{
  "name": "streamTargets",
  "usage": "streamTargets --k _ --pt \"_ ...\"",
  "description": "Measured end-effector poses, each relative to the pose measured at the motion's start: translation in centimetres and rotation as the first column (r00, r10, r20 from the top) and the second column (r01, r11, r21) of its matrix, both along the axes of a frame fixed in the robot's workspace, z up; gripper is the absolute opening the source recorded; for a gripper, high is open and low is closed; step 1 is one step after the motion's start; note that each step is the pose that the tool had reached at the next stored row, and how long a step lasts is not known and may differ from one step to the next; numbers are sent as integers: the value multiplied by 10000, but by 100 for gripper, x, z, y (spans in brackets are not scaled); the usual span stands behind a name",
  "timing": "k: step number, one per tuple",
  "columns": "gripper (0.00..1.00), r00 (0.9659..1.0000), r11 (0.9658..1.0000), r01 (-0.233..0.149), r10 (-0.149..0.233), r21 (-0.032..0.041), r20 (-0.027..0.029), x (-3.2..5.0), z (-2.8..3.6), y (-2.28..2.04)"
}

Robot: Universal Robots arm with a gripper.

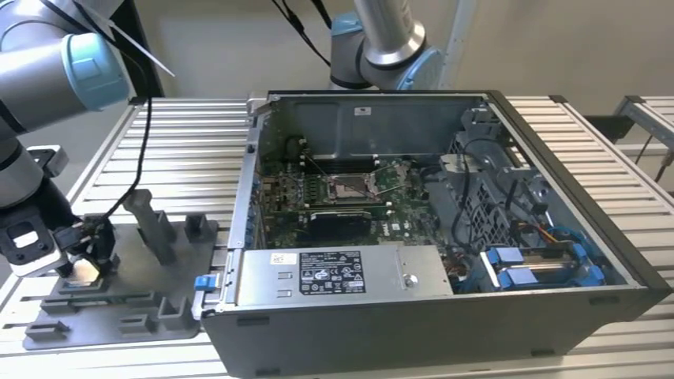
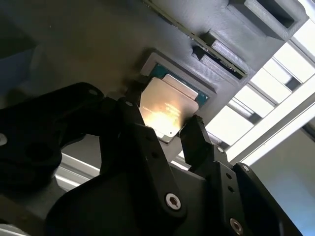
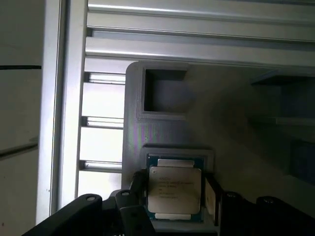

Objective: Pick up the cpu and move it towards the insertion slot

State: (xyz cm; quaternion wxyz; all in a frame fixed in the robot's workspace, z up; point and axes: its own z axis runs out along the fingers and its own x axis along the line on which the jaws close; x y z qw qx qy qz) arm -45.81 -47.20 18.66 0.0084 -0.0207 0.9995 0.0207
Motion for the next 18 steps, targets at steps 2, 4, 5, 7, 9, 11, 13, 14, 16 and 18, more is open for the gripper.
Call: streamTargets --k 2,4,5,7,9,11,13,14,16,18 --pt "0 10000 10000 0 0 0 0 0 0 0" --pt "0 10000 10000 0 0 0 0 0 0 0" --pt "0 10000 10000 0 0 0 -1 0 0 0" --pt "0 10000 10000 0 0 0 -9 0 1 0" --pt "0 10000 10000 0 0 2 -60 1 15 0" --pt "0 9999 10000 0 0 1 -136 0 48 0" --pt "0 9998 10000 1 -1 -1 -196 -1 89 0" --pt "0 9998 10000 1 -1 0 -214 0 115 0" --pt "0 9997 10000 0 0 0 -240 0 167 0" --pt "0 9997 10000 0 0 0 -248 1 199 1"
